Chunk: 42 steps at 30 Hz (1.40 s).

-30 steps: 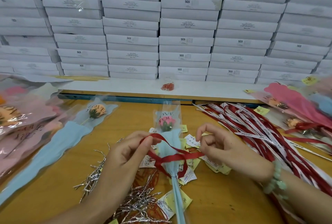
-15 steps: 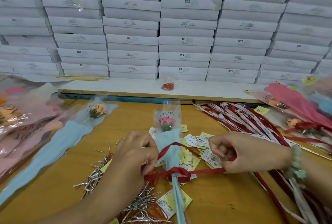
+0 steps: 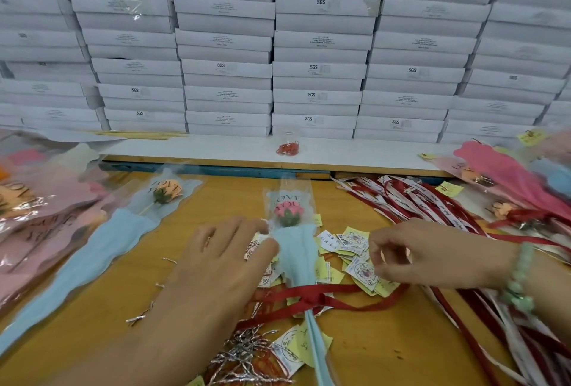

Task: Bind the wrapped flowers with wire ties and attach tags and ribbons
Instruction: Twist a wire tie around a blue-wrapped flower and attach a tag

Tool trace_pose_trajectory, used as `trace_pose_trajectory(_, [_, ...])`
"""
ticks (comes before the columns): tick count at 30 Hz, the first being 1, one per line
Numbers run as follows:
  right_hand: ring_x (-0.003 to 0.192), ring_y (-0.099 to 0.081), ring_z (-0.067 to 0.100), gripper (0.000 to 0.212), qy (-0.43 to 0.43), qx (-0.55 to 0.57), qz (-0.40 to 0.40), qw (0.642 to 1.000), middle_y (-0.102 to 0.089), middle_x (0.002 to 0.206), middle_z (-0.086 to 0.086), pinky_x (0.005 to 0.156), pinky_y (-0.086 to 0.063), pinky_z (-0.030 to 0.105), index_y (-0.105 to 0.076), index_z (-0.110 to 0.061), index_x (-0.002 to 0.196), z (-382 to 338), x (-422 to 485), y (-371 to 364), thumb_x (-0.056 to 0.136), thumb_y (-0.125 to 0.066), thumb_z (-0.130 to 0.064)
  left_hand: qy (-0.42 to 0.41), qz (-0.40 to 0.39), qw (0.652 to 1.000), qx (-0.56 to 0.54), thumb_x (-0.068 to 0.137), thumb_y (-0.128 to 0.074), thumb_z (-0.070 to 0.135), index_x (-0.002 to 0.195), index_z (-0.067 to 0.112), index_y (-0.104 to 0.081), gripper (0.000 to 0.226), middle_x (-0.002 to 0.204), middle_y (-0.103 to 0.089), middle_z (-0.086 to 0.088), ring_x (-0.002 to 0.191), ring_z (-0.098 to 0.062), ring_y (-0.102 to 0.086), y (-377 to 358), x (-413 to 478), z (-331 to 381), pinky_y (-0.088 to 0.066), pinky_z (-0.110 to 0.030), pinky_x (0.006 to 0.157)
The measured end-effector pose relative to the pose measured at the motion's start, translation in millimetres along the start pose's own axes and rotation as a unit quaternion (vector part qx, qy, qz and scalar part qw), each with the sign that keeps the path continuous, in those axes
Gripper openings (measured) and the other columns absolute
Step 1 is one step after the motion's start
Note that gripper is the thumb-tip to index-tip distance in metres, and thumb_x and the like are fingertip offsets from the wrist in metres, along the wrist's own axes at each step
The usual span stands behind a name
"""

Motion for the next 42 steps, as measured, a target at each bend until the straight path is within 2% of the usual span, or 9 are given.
trace_pose_trajectory(5, [0.086, -0.051, -0.001, 0.034, 0.071, -0.085, 0.141, 0.984, -0.055, 0.089, -0.020, 0.076, -0.046, 0.022, -0.058, -0.035, 0.090, -35.4, -0.3, -7.2, 0.090, -0.036, -0.060, -0.211, 0.150, 0.964, 0.056, 0.087, -0.056, 0.007, 0.094, 0.020, -0.056, 0.014, 0.108, -0.066, -0.004, 0.104, -0.022, -0.052, 7.1, -2.9, 20.1, -0.040, -0.034, 0.082])
trace_pose_trajectory(7, [0.083, -0.051, 0.001, 0.040, 0.111, -0.093, 0.124, 0.982, -0.056, 0.091, -0.018, 0.070, -0.044, 0.022, -0.059, -0.032, 0.092, -49.0, 2.2, -18.8, 0.090, -0.034, -0.064, -0.247, 0.169, 0.950, 0.089, 0.095, -0.050, 0.012, 0.077, 0.021, -0.061, 0.023, 0.092, -0.071, 0.001, 0.100, -0.020, -0.054, 6.0, -4.6, 21.2, -0.041, -0.032, 0.079])
trace_pose_trajectory(15, [0.072, -0.036, 0.004, 0.032, 0.154, -0.162, 0.096, 0.970, -0.048, 0.096, -0.015, 0.058, -0.032, 0.022, -0.052, -0.034, 0.099, -52.5, 6.0, -37.2, 0.095, -0.034, -0.060, 0.025, -0.011, 0.979, 0.204, 0.029, -0.087, 0.000, 0.052, 0.003, -0.067, 0.030, 0.084, -0.069, -0.023, 0.104, -0.045, -0.063, 14.1, 0.5, -7.2, -0.032, -0.055, 0.087])
trace_pose_trajectory(19, [0.073, -0.037, 0.002, 0.025, 0.163, -0.147, 0.094, 0.971, -0.050, 0.097, -0.016, 0.061, -0.039, 0.023, -0.052, -0.034, 0.097, -51.0, 7.7, -39.2, 0.095, -0.037, -0.054, -0.021, -0.013, 0.993, 0.117, 0.068, -0.071, 0.036, 0.077, 0.008, -0.073, 0.030, 0.126, -0.064, -0.020, 0.129, -0.043, -0.050, 13.2, 0.7, 4.2, -0.025, -0.065, 0.102])
trace_pose_trajectory(23, [0.072, -0.036, 0.000, 0.017, 0.168, -0.142, 0.094, 0.971, -0.049, 0.098, -0.017, 0.061, -0.038, 0.021, -0.050, -0.034, 0.098, -49.6, 8.9, -40.9, 0.097, -0.040, -0.048, -0.099, -0.007, 0.994, 0.048, 0.089, -0.037, 0.060, 0.075, 0.023, -0.070, 0.051, 0.131, -0.064, -0.002, 0.131, -0.027, -0.052, -0.6, -1.9, 16.6, -0.028, -0.053, 0.102])
trace_pose_trajectory(29, [0.070, -0.037, 0.001, 0.010, 0.168, -0.131, 0.086, 0.973, -0.042, 0.087, -0.019, 0.053, -0.028, 0.016, -0.042, -0.037, 0.090, -50.2, 8.3, -39.0, 0.096, -0.041, -0.044, -0.119, -0.025, 0.992, 0.024, 0.069, -0.081, 0.049, 0.067, 0.031, -0.069, 0.022, 0.119, -0.069, 0.007, 0.121, -0.024, -0.060, -5.8, 0.9, 13.9, -0.049, -0.056, 0.094])
trace_pose_trajectory(35, [0.066, -0.045, 0.004, 0.010, 0.149, -0.102, 0.073, 0.981, -0.045, 0.073, -0.014, 0.054, -0.033, 0.019, -0.039, -0.032, 0.078, -49.7, 4.9, -37.2, 0.085, -0.047, -0.034, -0.107, -0.033, 0.993, -0.023, 0.082, -0.065, 0.039, 0.065, 0.035, -0.069, 0.018, 0.121, -0.064, 0.019, 0.130, -0.015, -0.051, 2.6, -3.3, 10.7, -0.038, -0.052, 0.107])
trace_pose_trajectory(39, [0.069, -0.045, 0.007, 0.009, 0.161, -0.089, 0.082, 0.980, -0.048, 0.075, -0.013, 0.058, -0.035, 0.020, -0.042, -0.031, 0.079, -50.8, 6.0, -39.9, 0.086, -0.047, -0.035, -0.034, -0.088, 0.967, -0.235, 0.088, -0.053, 0.038, 0.060, 0.030, -0.057, 0.029, 0.128, -0.054, 0.034, 0.140, 0.009, -0.023, 4.0, -2.1, 10.1, -0.013, -0.033, 0.120])
trace_pose_trajectory(42, [0.070, -0.047, 0.005, 0.008, 0.155, -0.057, 0.093, 0.982, -0.048, 0.075, -0.014, 0.059, -0.035, 0.018, -0.047, -0.031, 0.083, -50.8, 7.4, -41.0, 0.089, -0.049, -0.036, 0.034, -0.131, 0.847, -0.515, 0.090, -0.061, 0.031, 0.060, 0.031, -0.064, 0.030, 0.128, -0.059, 0.028, 0.135, 0.008, -0.036, 9.3, 3.6, 11.2, -0.029, -0.027, 0.110])
Point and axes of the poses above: each hand's wrist, its own x-axis towards the middle knuckle, its own y-axis out of the back of the hand, z = x × y, the point moved 1 cm from there along x, towards the middle knuckle
